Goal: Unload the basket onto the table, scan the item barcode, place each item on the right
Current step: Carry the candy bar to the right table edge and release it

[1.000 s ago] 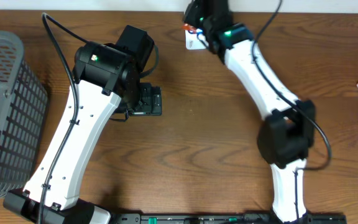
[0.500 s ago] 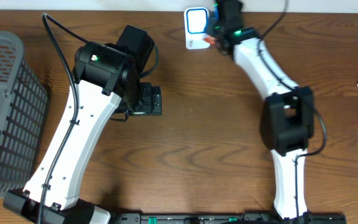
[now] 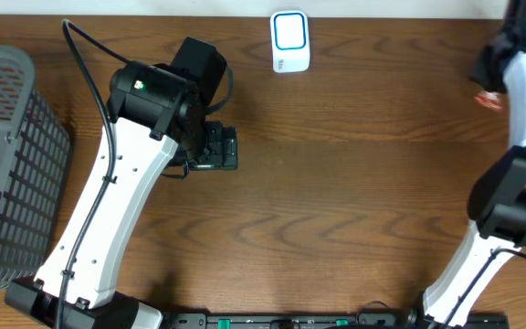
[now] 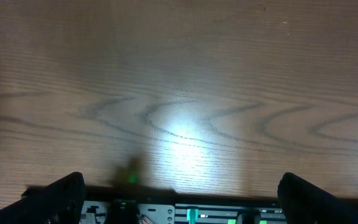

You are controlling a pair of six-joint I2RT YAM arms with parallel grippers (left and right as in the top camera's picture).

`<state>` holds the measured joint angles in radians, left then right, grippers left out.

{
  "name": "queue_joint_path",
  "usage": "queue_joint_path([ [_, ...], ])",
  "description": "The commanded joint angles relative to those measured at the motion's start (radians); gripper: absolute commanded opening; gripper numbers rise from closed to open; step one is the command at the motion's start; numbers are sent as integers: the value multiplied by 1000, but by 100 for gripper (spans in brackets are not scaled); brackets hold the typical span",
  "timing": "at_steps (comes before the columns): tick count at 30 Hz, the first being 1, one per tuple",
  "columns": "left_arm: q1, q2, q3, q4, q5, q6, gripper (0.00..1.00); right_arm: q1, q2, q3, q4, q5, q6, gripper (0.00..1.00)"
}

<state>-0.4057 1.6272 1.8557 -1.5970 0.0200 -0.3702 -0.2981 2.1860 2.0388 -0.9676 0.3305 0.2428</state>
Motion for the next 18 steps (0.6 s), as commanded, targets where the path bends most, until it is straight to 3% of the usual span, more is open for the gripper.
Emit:
queue_joint_path([
  [1,6,2,-1,-6,-6,-9,98,-83,5,-2,-10,93,-79,23],
  [2,6,2,-1,-6,-6,-9,98,-104,5,-2,-16,93,-79,49],
  [3,6,2,-1,-6,-6,-9,98,-122,5,-2,-26,93,-79,85],
  [4,6,2,-1,-6,-6,-9,98,-135,5,-2,-40,93,-79,98],
  [12,6,2,-1,-6,-6,-9,98,-147,-65,1,-144,60,-3,99],
  [16,6,2,-1,-6,-6,-9,98,-123,-202,1,-148,-116,-4,99],
  [18,6,2,-1,-6,-6,-9,98,-117,-307,1,-165,-294,-4,99],
])
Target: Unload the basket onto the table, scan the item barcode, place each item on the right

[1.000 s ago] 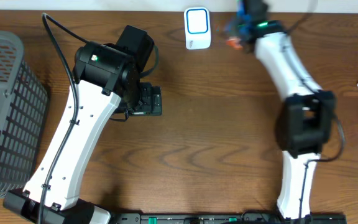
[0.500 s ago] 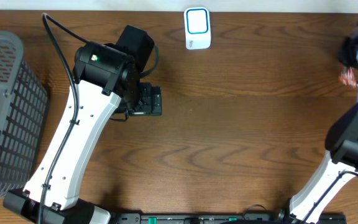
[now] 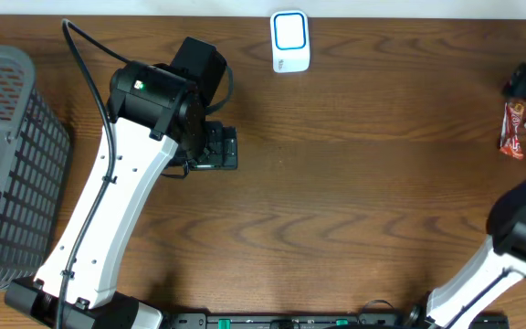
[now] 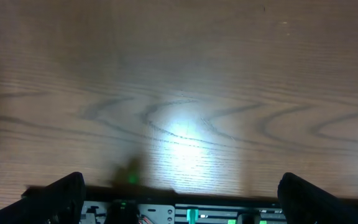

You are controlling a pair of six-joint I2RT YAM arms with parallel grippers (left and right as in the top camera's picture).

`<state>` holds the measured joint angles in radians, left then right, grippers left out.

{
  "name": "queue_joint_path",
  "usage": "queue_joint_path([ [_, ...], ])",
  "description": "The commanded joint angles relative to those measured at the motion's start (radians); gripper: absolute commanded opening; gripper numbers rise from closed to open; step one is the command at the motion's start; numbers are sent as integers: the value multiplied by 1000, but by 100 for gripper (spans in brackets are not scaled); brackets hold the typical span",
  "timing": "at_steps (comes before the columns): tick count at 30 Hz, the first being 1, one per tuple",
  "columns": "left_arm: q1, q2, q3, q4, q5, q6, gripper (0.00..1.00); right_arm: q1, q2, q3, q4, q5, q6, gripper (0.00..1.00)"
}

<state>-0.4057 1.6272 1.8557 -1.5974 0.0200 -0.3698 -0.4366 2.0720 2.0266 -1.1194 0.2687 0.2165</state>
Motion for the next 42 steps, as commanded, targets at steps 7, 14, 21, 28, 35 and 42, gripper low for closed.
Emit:
queue_joint_path([
  [7,6,2,-1,-5,-6,-10,98,59,-451,13,-351,-708,-13,99],
  [14,6,2,-1,-5,-6,-10,98,291,-518,-89,-579,-662,-189,99],
  [21,6,2,-1,-5,-6,-10,98,475,-587,-336,-579,-665,-188,99],
  [28,6,2,-1,-5,-6,-10,98,595,-809,-624,-499,-671,-157,99],
  [35,6,2,-1,-5,-6,-10,98,614,-1196,-870,-315,-638,-116,99],
  [42,6,2,-1,-5,-6,-10,98,614,-1320,-901,-306,-644,-27,99],
])
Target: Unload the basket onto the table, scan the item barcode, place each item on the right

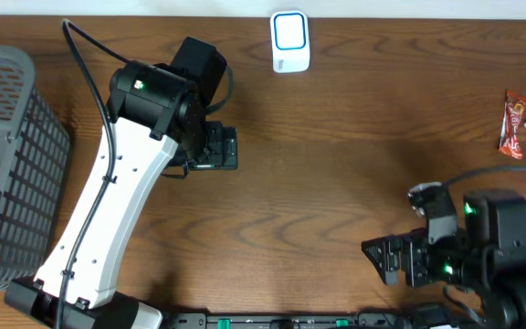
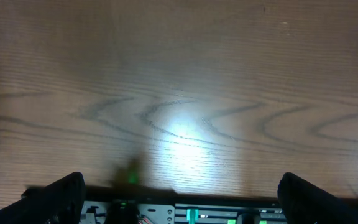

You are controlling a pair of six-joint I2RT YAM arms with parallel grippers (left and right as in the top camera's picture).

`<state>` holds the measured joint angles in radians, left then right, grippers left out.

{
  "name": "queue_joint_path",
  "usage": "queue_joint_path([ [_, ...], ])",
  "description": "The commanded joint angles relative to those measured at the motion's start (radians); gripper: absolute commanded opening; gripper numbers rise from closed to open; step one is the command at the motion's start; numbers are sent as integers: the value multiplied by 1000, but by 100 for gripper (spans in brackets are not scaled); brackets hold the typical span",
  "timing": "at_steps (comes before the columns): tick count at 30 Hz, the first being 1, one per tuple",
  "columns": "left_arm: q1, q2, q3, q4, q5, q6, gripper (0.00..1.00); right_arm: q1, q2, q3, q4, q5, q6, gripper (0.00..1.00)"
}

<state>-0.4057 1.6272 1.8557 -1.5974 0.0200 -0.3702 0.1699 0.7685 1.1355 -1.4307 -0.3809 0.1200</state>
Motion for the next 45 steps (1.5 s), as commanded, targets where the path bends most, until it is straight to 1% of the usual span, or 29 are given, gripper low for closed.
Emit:
queue_joint_path([
  [1,6,2,-1,-5,-6,-9,98,8,-19,-10,3,6,70,99],
  [17,6,2,-1,-5,-6,-9,98,8,-18,-10,2,19,66,99],
  [22,6,2,-1,-5,-6,-9,98,8,-19,-13,50,63,64,99],
  [29,6,2,-1,-5,-6,-9,98,-17,-35,-34,153,61,-19,99],
  [33,6,2,-1,-5,-6,-9,98,-51,-77,-35,183,61,-76,99],
  [39,6,2,-1,-5,-6,-9,98,-96,-163,-56,220,61,-85,99],
  [44,6,2,-1,-5,-6,-9,98,-137,-268,-162,283,22,-137,99],
  [45,6,2,-1,-5,-6,-9,98,-139,-300,-213,309,11,-137,99],
])
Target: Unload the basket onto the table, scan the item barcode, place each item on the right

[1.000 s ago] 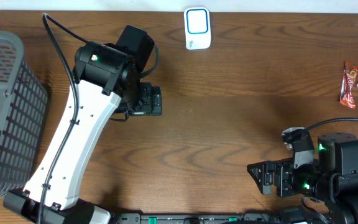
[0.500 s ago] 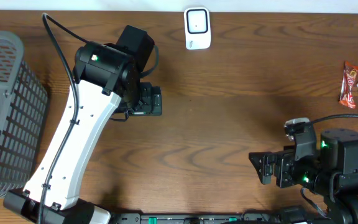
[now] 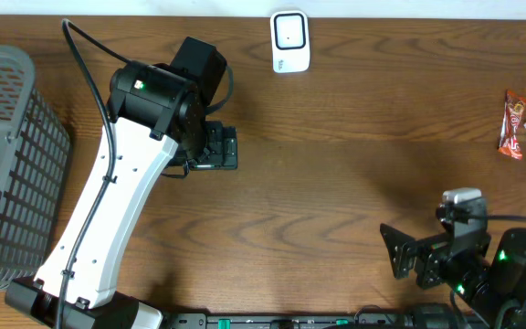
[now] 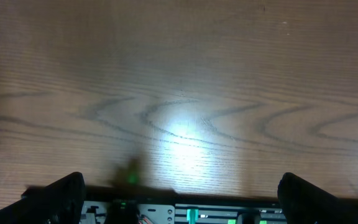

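Note:
The white barcode scanner (image 3: 289,41) stands at the table's back edge, its face pale. Several snack packets lie at the far right edge: a red-brown bar (image 3: 515,123), a small orange and blue packet and a pink one. My right gripper (image 3: 398,253) is low at the front right, open and empty, far from the packets. My left gripper (image 3: 230,147) hangs over the left middle of the table; in the left wrist view its fingers (image 4: 59,194) stand wide apart over bare wood, holding nothing.
A grey mesh basket (image 3: 7,155) fills the left edge of the table. The left arm's white link slants from the front left up to the gripper. A lamp's glare shows on the wood (image 4: 185,134).
My right gripper has shifted a little to the right and toward the front edge, still empty. The scanner's blue ring no longer shows. The left arm has not moved.
My right arm first reached over the far right edge, covering most of the packets. Then it was drawn aside and the packets lay in view. Later its gripper was empty at the front right, where it remains. The left arm stayed still throughout.

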You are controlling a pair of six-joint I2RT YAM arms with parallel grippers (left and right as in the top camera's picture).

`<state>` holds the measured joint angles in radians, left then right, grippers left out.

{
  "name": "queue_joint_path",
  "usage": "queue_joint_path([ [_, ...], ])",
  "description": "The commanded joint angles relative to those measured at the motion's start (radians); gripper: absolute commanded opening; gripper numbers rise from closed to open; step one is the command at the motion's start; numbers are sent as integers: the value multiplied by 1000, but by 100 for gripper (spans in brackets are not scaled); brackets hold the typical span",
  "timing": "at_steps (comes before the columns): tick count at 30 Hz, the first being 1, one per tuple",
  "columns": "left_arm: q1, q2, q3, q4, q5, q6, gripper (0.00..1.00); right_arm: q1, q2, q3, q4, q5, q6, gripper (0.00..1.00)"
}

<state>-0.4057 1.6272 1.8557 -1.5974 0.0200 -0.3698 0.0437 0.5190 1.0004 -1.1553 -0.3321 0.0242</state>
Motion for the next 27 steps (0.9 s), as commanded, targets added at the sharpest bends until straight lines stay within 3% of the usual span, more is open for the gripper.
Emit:
queue_joint_path([
  [1,6,2,-1,-5,-6,-10,98,-13,-69,-110,53,-45,-41,99],
  [7,6,2,-1,-5,-6,-10,98,-14,-194,-311,229,-82,-41,99],
  [27,6,2,-1,-5,-6,-10,98,-71,-513,-887,1040,-131,-37,99],
])
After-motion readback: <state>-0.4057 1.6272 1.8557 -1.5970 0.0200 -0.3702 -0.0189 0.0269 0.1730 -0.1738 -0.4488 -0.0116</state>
